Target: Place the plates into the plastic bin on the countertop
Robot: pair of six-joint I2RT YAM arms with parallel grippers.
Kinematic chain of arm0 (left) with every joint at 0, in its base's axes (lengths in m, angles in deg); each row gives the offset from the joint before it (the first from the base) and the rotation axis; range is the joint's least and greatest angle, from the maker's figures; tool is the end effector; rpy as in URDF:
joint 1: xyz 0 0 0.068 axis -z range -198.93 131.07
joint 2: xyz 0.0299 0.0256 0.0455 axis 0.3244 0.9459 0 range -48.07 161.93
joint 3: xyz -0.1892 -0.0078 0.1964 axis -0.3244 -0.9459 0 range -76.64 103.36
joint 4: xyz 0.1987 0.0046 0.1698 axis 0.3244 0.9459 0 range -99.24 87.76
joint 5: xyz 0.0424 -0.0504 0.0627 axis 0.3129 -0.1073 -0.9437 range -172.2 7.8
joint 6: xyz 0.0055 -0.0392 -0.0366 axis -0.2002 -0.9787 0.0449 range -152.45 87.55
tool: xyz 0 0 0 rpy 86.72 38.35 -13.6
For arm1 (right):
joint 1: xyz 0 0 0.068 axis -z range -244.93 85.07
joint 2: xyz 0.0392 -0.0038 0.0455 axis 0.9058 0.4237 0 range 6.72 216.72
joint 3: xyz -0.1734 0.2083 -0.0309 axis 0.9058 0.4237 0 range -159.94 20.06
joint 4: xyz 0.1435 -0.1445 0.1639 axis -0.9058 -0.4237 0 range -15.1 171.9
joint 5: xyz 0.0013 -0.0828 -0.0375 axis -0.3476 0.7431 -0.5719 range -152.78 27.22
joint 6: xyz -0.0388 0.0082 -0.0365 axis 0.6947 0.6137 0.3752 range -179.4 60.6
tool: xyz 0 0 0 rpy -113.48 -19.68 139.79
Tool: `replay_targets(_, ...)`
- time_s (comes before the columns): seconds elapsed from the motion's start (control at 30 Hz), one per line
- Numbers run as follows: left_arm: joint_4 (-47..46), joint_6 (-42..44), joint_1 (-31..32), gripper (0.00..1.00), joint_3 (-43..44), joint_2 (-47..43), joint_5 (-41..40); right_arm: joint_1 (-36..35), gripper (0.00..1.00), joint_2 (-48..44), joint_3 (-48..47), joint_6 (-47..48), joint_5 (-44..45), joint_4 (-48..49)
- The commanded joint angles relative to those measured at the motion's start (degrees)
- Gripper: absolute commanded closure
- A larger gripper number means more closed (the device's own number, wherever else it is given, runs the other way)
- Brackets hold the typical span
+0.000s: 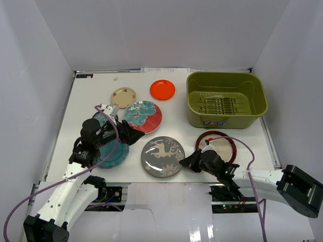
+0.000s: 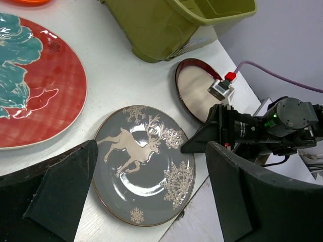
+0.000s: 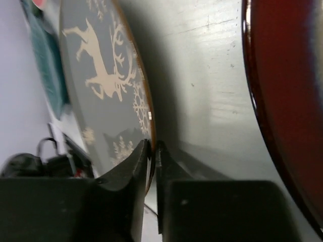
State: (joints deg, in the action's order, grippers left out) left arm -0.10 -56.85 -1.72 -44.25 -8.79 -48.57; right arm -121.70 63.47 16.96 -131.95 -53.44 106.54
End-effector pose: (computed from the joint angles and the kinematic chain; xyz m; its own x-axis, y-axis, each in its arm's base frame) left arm 0.1524 -0.0678 0.2821 -0.5522 -0.1890 -0.8120 0.5783 0.6147 -0.5364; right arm 0.0949 0.1342 0.1196 -0.7928 0.5076 -0.3374 0.0294 0.5848 0.8106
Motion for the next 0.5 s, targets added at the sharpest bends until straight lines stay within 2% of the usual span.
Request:
replay_targets(0.0, 0.3, 0.7, -0.2, 0.02, 1.7, -0.4, -0.7, -0.4, 0.92, -3.9, 7.0, -5.1, 4.6, 3.9)
replay_targets(0.13, 0.6, 0.1, -0.2, 0.02, 1.5, -0.9, -3.0, -0.4, 0.92, -16.6, 5.2, -2.0, 7.7, -10.4)
replay_targets(0.23, 1.0, -1.3, -0.3, 0.02, 1.7, 0.4, -5.1, -0.4, 0.92, -31.4, 0.8, 1.6, 7.1, -18.7)
replay_targets(0.37, 1.4, -2.8, -0.6, 0.02, 1.8, 1.6, -6.6, -0.4, 0.92, -38.7, -8.0, 6.0, 5.5, -27.3)
replay_targets(0.47, 4.0, -4.9, -0.6, 0.02, 1.7, 3.4, -10.7, -0.4, 0.92, -37.3, -18.2, 11.2, 5.0, -29.2)
